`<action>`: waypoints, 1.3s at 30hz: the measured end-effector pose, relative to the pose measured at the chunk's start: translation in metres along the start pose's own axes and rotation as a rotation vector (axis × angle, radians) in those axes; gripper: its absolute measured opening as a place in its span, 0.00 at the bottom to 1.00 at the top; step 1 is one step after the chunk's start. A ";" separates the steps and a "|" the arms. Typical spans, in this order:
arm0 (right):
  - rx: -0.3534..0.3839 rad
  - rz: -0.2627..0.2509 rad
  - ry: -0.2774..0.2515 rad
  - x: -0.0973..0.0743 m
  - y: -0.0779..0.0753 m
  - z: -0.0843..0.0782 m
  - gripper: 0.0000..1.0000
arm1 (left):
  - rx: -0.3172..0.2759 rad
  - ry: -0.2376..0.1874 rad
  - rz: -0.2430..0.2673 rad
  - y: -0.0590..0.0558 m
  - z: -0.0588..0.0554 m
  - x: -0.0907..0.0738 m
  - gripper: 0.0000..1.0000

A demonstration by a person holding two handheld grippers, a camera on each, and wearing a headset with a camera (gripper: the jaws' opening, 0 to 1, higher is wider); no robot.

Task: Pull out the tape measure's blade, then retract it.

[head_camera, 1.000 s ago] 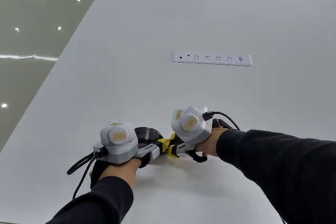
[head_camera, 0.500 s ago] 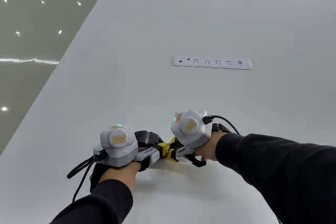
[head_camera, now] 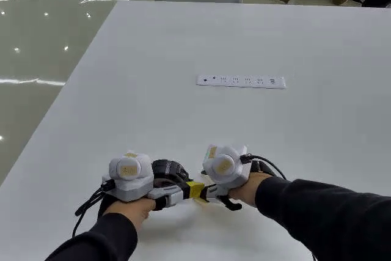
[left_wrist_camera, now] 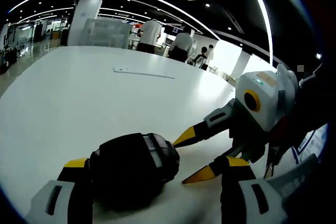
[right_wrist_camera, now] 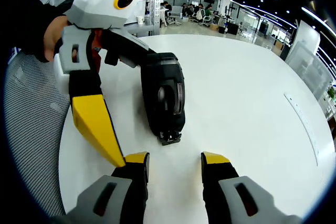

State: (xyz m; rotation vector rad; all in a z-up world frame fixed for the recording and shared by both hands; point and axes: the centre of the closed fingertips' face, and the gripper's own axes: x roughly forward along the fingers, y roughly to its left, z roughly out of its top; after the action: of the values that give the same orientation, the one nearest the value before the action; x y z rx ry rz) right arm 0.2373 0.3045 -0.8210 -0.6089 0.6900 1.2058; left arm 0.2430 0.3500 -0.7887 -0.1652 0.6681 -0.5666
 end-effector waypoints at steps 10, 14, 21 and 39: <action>0.118 -0.054 -0.087 -0.048 -0.003 -0.012 0.52 | 0.209 -0.024 -0.087 0.002 0.014 -0.035 0.99; 0.147 -0.099 -0.130 -0.070 -0.009 -0.019 0.60 | 0.204 -0.031 -0.100 0.009 0.017 -0.051 1.00; 0.213 -0.189 -0.168 -0.106 -0.018 -0.044 0.67 | 0.168 -0.046 -0.019 0.045 0.012 -0.078 1.00; 0.319 -0.321 -0.230 -0.202 0.012 -0.119 0.96 | 0.141 -0.073 0.068 0.081 -0.015 -0.154 1.00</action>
State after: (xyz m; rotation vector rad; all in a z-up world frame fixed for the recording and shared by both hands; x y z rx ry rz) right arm 0.1664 0.0936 -0.7460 -0.2935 0.5492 0.8288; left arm 0.1705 0.5026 -0.7437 -0.0306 0.5585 -0.5380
